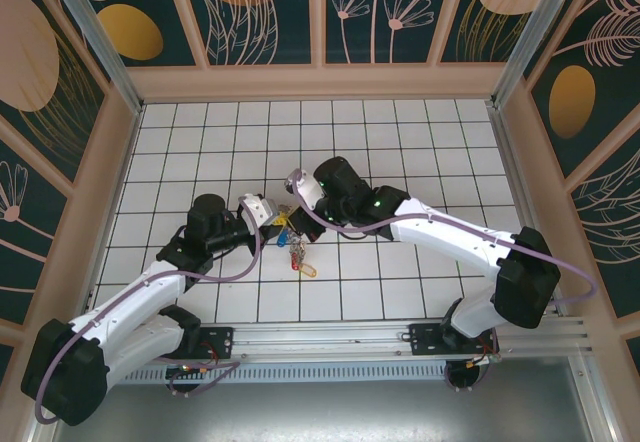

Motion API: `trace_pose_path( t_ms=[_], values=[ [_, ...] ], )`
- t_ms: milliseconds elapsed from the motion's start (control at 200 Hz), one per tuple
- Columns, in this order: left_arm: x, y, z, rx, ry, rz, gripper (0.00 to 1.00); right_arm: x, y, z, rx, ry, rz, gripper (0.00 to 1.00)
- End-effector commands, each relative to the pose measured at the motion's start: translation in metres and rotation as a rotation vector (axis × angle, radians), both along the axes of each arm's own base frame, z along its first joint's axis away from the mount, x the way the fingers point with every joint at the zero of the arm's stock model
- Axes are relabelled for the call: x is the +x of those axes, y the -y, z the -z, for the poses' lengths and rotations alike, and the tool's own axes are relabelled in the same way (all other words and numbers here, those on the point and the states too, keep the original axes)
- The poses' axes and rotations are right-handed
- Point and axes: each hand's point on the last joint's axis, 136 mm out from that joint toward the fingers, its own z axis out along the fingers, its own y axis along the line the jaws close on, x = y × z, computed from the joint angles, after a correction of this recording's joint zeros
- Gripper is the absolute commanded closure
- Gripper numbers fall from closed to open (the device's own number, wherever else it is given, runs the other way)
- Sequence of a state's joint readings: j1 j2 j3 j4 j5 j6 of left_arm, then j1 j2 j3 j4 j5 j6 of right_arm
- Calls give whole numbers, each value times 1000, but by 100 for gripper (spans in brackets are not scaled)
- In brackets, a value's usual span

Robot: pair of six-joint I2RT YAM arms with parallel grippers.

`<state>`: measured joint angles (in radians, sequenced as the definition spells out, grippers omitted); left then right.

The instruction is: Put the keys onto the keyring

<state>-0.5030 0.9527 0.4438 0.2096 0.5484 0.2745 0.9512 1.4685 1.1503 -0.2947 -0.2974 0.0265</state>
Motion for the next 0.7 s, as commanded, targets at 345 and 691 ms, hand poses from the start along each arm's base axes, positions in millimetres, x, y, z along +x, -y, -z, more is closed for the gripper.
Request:
trace_pose_path(
  t_ms=[345, 691],
  values=[
    [-3, 6, -34, -90, 87, 38, 100, 5, 3, 2, -8, -22, 76, 100],
    [-9, 7, -37, -102, 116, 69, 100, 10, 1, 5, 38, -88, 158, 100]
  ],
)
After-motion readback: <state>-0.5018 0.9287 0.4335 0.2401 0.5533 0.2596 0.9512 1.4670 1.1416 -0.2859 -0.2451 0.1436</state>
